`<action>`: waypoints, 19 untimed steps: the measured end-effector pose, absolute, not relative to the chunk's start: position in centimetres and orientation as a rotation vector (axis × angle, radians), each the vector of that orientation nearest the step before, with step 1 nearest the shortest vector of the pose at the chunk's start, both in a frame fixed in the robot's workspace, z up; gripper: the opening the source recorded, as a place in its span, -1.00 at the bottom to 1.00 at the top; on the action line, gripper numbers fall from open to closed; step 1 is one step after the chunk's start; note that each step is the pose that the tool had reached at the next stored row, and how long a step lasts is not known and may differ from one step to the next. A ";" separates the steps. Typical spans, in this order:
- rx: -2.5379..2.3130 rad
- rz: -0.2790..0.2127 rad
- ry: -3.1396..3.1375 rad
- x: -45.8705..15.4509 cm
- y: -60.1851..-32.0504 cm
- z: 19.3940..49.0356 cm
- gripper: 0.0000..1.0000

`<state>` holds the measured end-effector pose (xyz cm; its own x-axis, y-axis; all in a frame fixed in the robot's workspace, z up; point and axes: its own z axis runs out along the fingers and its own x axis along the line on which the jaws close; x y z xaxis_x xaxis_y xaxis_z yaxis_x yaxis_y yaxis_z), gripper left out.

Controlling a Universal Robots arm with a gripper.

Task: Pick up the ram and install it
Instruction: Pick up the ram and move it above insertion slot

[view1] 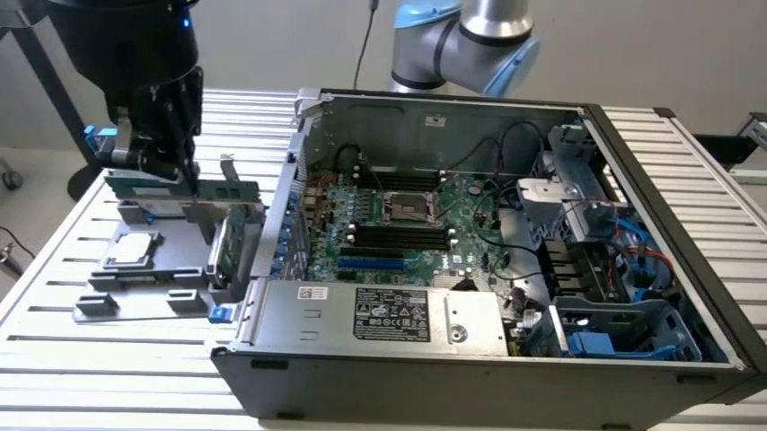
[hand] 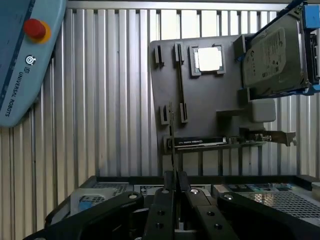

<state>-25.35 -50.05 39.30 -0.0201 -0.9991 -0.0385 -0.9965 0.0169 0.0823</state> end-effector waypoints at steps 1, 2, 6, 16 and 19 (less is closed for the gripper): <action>2.178 -0.134 -2.218 -24.9 -50.0 39.3 -0.72; 2.178 -0.134 -2.218 -24.4 -50.0 39.3 -0.72; 2.178 -0.135 -2.219 -22.6 -50.0 39.4 -0.72; 2.180 -0.139 -2.220 -18.1 -49.8 39.4 -0.72; 2.181 -0.143 -2.221 -16.7 -49.7 39.4 -0.72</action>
<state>-16.71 -49.75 39.45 -0.0201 -0.9987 -0.0464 -0.9964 0.0162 0.0827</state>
